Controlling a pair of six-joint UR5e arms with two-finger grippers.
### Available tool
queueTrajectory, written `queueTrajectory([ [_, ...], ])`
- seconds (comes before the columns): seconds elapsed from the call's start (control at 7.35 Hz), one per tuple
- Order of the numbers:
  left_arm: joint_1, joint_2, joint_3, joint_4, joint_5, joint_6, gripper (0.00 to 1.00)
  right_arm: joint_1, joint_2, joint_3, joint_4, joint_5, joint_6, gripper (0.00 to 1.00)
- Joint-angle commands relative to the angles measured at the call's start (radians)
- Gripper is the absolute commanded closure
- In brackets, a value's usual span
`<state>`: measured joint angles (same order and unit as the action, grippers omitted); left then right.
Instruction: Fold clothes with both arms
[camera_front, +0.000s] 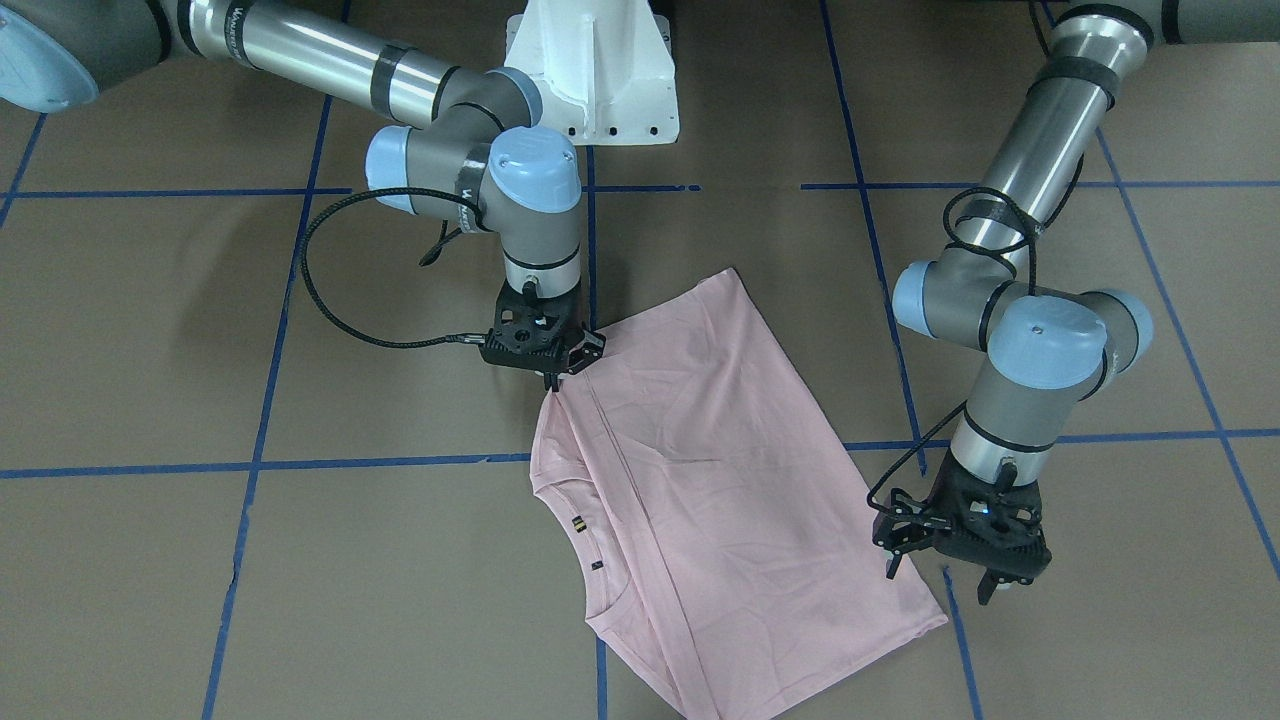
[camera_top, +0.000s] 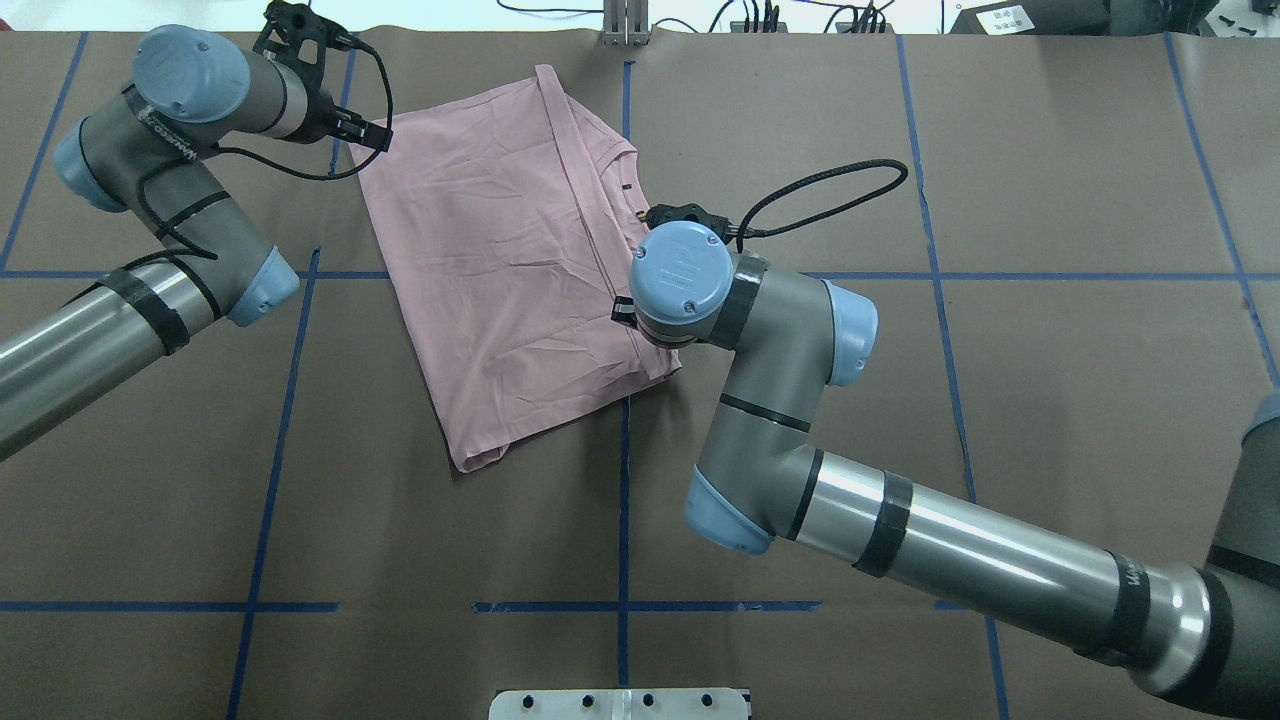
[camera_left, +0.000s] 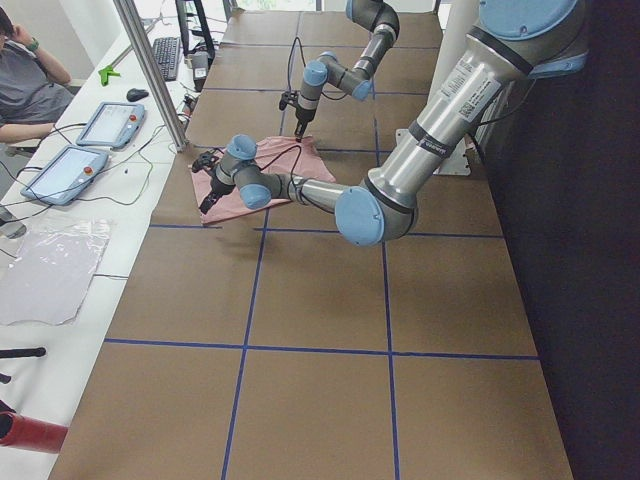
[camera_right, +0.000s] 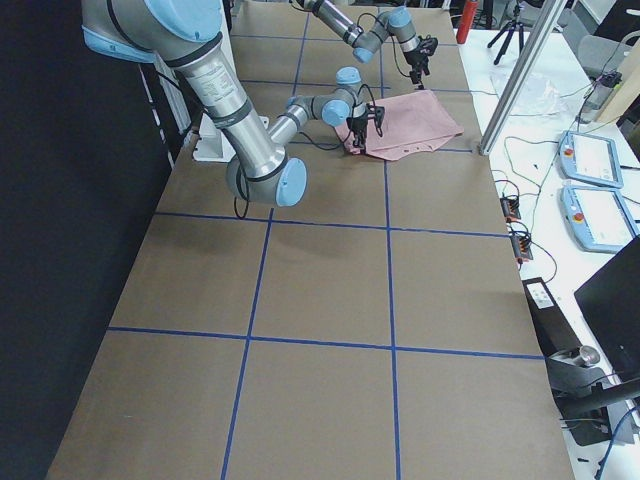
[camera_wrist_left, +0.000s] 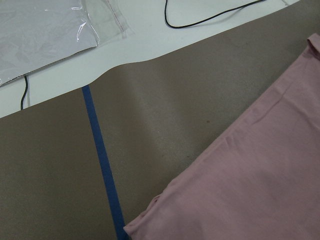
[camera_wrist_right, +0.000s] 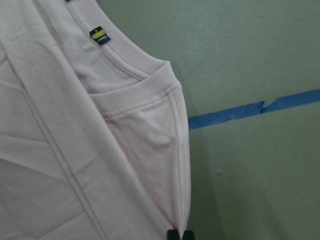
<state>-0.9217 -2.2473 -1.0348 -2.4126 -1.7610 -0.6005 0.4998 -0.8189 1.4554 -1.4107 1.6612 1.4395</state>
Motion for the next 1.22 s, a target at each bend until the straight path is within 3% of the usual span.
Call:
queueTrajectory([
  [0.0,0.006,0.002,-0.033,0.001,-0.002,-0.025,0.00,-0.102,-0.212,0.319,-0.069,-0.103,0.015,1.00],
  [0.27,0.023,0.002,-0.063,0.004,-0.003,-0.041,0.00,-0.225,-0.324,0.466,-0.074,-0.203,0.120,1.00],
  [0.41,0.041,0.002,-0.089,0.012,-0.003,-0.073,0.00,-0.295,-0.333,0.471,-0.086,-0.280,0.142,1.00],
  [0.68,0.084,0.047,-0.195,0.018,-0.070,-0.178,0.00,-0.340,-0.336,0.471,-0.091,-0.325,0.173,1.00],
  [0.95,0.134,0.122,-0.391,0.107,-0.094,-0.353,0.00,-0.342,-0.336,0.471,-0.091,-0.327,0.173,1.00],
  [1.09,0.209,0.235,-0.569,0.147,-0.087,-0.433,0.00,-0.342,-0.335,0.471,-0.091,-0.325,0.173,1.00],
])
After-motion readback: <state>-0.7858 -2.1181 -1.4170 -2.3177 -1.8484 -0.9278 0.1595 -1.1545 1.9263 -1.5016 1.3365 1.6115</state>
